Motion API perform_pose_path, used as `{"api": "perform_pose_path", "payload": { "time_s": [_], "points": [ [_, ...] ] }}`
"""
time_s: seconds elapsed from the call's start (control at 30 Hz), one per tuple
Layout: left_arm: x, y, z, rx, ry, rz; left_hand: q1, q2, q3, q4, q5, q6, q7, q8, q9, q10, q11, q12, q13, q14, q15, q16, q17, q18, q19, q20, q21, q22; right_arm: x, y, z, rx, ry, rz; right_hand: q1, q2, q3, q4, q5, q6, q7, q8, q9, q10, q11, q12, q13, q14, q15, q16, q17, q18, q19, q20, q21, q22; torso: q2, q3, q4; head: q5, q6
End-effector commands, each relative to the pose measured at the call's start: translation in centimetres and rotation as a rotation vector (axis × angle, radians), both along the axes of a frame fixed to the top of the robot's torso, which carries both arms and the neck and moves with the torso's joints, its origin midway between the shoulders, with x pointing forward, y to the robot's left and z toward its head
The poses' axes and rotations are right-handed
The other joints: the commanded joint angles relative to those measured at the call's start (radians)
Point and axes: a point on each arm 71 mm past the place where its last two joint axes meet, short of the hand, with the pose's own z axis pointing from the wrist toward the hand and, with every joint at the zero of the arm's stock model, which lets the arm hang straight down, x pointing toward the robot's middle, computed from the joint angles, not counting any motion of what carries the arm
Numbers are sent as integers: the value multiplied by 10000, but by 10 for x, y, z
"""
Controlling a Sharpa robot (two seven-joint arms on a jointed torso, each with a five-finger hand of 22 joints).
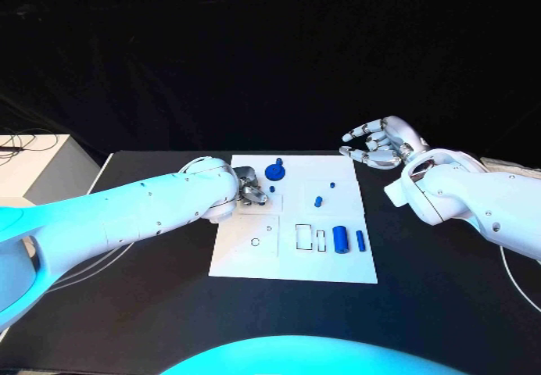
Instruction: Assemble the parts on the task board
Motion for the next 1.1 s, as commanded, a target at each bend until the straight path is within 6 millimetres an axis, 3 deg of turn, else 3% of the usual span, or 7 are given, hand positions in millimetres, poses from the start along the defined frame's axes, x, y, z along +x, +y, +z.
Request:
{"api": "perform_pose_path", "payload": {
  "time_s": [0.03,0.53,0.73,0.87,1.1],
  "points": [
    [-3,-2,-4,245,273,-311,22,110,1753,-1759,-21,383,-354,23,269,27,13,-30,-2,985,-63,-40,2456,-61,-7,-16,21,-13,0,1,0,-52,-18,160,-93,-16,26,56,-22,-77,-18,36,8,595,52,-39,2203,946,68,-51,2236,-7,928,59,-35,2476,6,4,-8,8,0],
    [-3,-1,-4,262,323,-322,24,93,1739,-1767,-32,375,-353,15,272,12,15,-46,-32,983,-62,-43,2449,-60,-12,-17,16,-20,-1,1,-1,-54,-6,155,-103,-12,27,62,-19,-78,-18,37,9,590,52,-45,2198,944,68,-53,2231,-4,924,59,-43,2471,5,7,-3,11,-35],
    [-3,-1,-4,210,352,-291,-42,-47,1637,-1750,-49,344,-346,-16,280,-6,26,-53,-53,977,-52,-53,2429,-56,-32,-14,-2,-46,-1,1,-1,-52,-4,150,-124,-8,30,73,-8,-82,-19,42,13,584,52,-53,2192,943,67,-55,2224,0,916,59,-59,2461,8,9,-10,17,-35],
    [-2,-2,-4,177,353,-268,-306,-258,1219,-1471,-71,354,-390,-69,292,-9,9,-39,-101,972,-56,-63,2412,-55,-42,5,-34,-62,0,1,-1,-51,-2,148,-124,-8,30,73,-8,-82,-19,42,13,584,52,-53,2192,943,67,-55,2224,0,916,59,-59,2461,1,9,-8,17,-36],
    [-2,-3,-4,146,361,-243,-539,-400,563,-1008,-105,469,-440,-152,272,-40,-23,2,-132,971,-82,-67,2405,-54,-37,0,-70,-75,0,1,-1,-50,-1,147,-124,-8,30,73,-8,-82,-19,42,13,584,52,-53,2192,943,67,-55,2224,0,916,59,-59,2461,4,10,-14,17,-53]
  ]
}}
